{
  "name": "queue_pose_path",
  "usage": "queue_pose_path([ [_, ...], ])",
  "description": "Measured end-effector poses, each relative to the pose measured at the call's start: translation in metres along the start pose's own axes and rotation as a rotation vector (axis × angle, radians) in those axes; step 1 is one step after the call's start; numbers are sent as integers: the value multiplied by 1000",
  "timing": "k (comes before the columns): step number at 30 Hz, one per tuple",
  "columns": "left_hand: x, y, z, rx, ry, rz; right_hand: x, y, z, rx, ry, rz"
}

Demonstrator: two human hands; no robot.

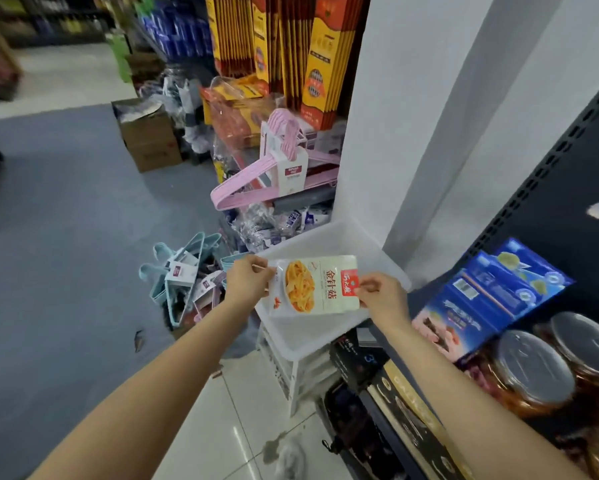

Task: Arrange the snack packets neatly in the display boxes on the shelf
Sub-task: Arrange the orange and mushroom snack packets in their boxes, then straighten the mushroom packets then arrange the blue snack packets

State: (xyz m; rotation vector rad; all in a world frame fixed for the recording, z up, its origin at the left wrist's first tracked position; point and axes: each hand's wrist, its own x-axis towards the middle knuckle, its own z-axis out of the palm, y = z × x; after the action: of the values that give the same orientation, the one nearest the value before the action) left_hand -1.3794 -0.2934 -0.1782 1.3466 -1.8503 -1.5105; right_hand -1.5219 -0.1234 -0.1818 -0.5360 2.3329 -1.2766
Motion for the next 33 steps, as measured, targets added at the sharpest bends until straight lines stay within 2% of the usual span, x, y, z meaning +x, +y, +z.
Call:
queue_pose_path([
  [7, 97, -30, 22, 188, -83, -26, 86, 13, 58, -49, -58, 173],
  [16, 162, -72, 72, 534, -445, -77, 142, 55, 94, -278, -126, 338],
  [23, 182, -83, 89, 739, -595, -136, 154, 75, 98, -484, -258, 344],
  [29, 172, -67, 81, 976, -613, 89, 146, 64, 90, -504, -278, 219],
  [33, 153, -55, 69, 1137, -534, 264, 133, 51, 87, -560, -281, 130],
])
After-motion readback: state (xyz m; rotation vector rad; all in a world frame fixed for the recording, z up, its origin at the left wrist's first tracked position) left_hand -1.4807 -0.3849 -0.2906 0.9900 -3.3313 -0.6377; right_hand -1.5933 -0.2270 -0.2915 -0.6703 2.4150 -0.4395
